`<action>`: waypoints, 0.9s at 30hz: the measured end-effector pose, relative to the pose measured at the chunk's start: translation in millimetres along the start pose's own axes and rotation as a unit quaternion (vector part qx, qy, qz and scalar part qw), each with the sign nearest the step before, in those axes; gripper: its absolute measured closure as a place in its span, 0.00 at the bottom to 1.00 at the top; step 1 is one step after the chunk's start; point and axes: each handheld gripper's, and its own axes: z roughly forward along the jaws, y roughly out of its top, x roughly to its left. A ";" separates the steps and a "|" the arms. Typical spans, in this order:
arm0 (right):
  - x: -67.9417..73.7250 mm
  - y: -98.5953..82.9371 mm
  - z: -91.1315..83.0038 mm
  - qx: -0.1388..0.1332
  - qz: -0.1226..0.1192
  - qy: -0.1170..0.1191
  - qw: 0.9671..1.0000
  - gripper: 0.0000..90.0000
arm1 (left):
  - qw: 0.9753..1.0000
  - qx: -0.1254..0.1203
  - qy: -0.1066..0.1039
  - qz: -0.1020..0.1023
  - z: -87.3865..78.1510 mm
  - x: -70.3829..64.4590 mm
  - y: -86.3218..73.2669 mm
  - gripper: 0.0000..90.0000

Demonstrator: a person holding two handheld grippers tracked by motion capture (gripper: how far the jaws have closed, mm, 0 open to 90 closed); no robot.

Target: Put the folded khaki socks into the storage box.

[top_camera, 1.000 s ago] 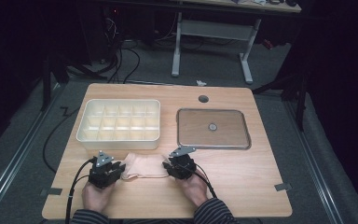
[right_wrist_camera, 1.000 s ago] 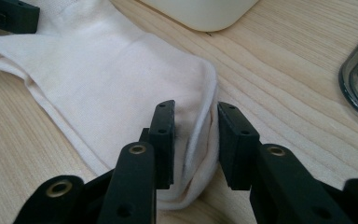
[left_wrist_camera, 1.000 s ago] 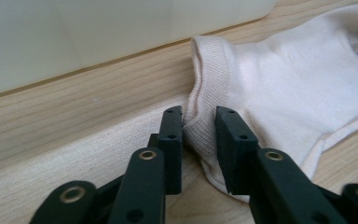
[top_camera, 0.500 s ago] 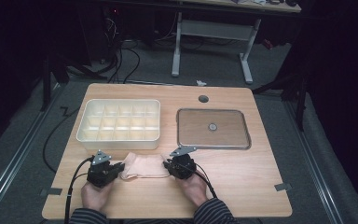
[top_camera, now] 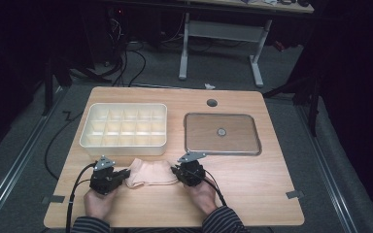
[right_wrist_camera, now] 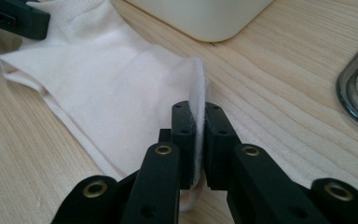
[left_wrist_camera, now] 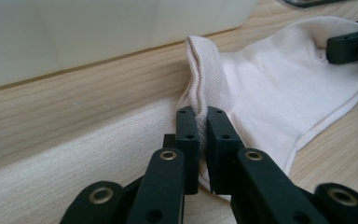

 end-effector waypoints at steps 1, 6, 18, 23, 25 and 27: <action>-0.7 0.2 -1.0 -0.003 0.005 0.003 1.000 0.94 | 1.000 -0.001 -0.004 -0.002 -0.5 -0.3 0.2 0.95; -3.7 0.4 -4.9 -0.003 0.010 0.004 1.000 0.94 | 1.000 -0.001 -0.009 -0.004 0.1 -3.1 0.0 0.95; -12.3 -7.6 -15.8 -0.010 0.021 0.004 1.000 0.94 | 0.999 -0.007 -0.032 -0.017 4.3 -12.1 3.0 0.95; -14.9 -9.8 -22.2 -0.013 0.025 0.002 1.000 0.94 | 0.999 -0.005 -0.035 -0.010 6.9 -15.4 3.5 0.95; -15.9 -10.8 -25.1 -0.017 0.023 -0.002 1.000 0.94 | 0.999 -0.005 -0.032 -0.002 7.4 -18.1 4.6 0.95; -16.2 -11.2 -26.4 -0.018 0.020 -0.002 1.000 0.94 | 0.999 -0.004 -0.032 0.004 8.0 -20.7 6.5 0.95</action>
